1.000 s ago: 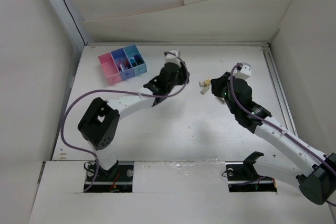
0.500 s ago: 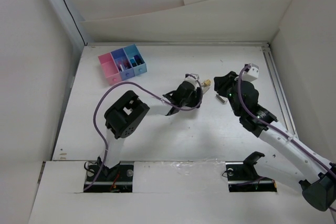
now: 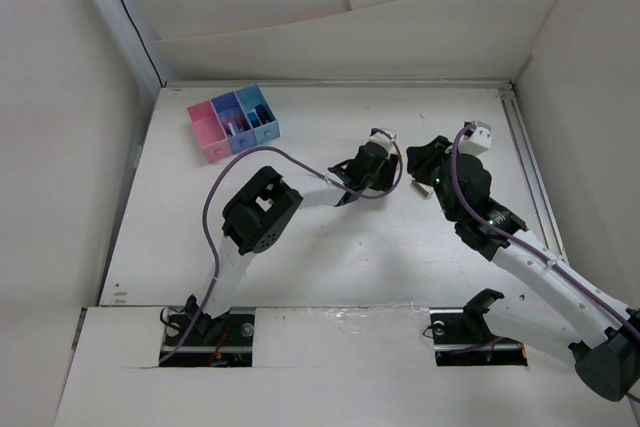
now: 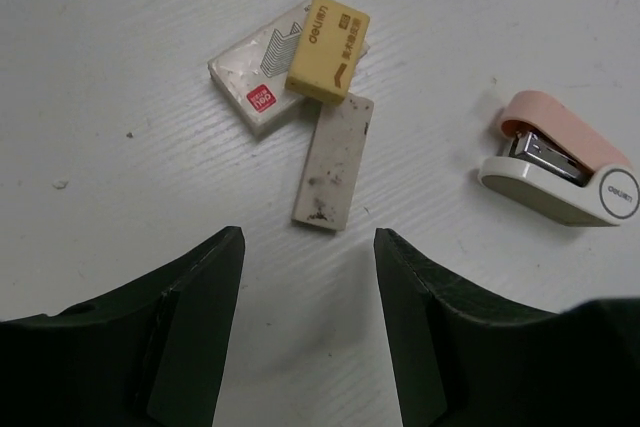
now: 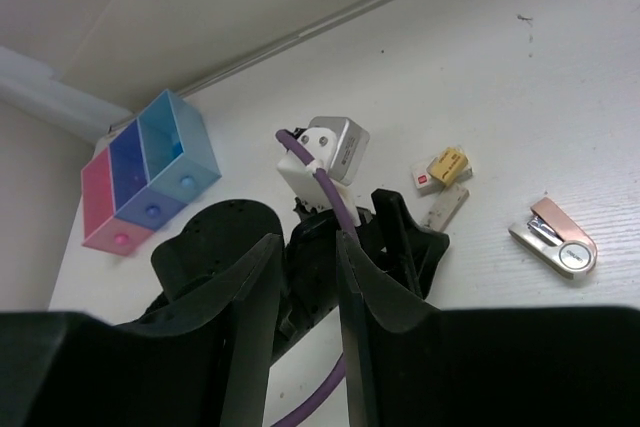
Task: Sort the stationery into containers
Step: Pick up the stationery from the center of the board.
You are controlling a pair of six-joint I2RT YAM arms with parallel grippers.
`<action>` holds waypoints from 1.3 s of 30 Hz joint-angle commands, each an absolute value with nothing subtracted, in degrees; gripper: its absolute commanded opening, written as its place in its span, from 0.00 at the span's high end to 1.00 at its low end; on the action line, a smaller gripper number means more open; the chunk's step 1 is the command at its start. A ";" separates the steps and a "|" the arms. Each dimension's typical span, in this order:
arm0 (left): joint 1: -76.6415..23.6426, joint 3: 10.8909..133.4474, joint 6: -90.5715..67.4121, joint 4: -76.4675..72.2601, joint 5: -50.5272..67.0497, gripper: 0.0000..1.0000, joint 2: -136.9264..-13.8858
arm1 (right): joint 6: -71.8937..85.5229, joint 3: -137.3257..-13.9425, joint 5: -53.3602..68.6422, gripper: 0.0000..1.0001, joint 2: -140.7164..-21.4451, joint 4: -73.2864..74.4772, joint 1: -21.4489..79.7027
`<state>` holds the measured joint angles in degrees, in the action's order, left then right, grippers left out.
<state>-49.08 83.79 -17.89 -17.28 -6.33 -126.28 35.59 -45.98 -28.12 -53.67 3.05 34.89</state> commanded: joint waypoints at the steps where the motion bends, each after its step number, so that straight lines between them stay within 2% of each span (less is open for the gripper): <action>1: -49.31 87.27 -14.42 -13.36 -9.23 0.49 -127.44 | 35.51 -46.41 -27.77 0.65 -53.35 1.49 35.07; 5: -49.83 89.38 -13.28 -12.74 -10.99 0.49 -129.46 | 35.51 -46.41 -28.30 0.65 -53.35 1.49 35.07; 10: -50.36 91.75 -11.96 -11.52 -11.51 0.65 -131.04 | 35.51 -46.41 -28.30 0.65 -53.35 1.49 35.07; 20: -52.47 96.85 -8.88 -8.35 -15.47 0.66 -133.86 | 35.51 -46.41 -28.30 0.65 -53.35 1.49 34.54; 21: -52.47 96.86 -8.88 -7.83 -15.47 0.68 -133.86 | 35.51 -46.41 -28.30 0.65 -53.35 1.49 34.54; 22: -52.47 96.86 -8.88 -7.82 -15.47 0.78 -133.86 | 35.51 -46.41 -28.30 0.65 -53.35 1.49 34.54; 24: -52.47 96.86 -8.88 -7.82 -15.47 0.85 -133.86 | 35.51 -46.41 -28.30 0.65 -53.35 1.49 34.54; 26: -52.47 93.97 -8.88 -7.82 -15.47 0.92 -131.24 | 35.51 -46.41 -28.30 0.65 -53.35 1.49 34.54; 29: -52.47 87.05 -12.03 -9.93 -14.85 0.94 -127.02 | 35.51 -46.41 -28.30 0.65 -53.35 1.49 34.54; 35: -51.95 69.47 -17.92 -15.20 -15.47 0.95 -110.24 | 35.51 -46.41 -27.69 0.65 -53.35 1.49 34.54; 39: -49.66 62.86 -22.40 -16.52 -15.47 0.95 -100.13 | 35.51 -46.41 -27.69 0.65 -53.35 1.49 34.54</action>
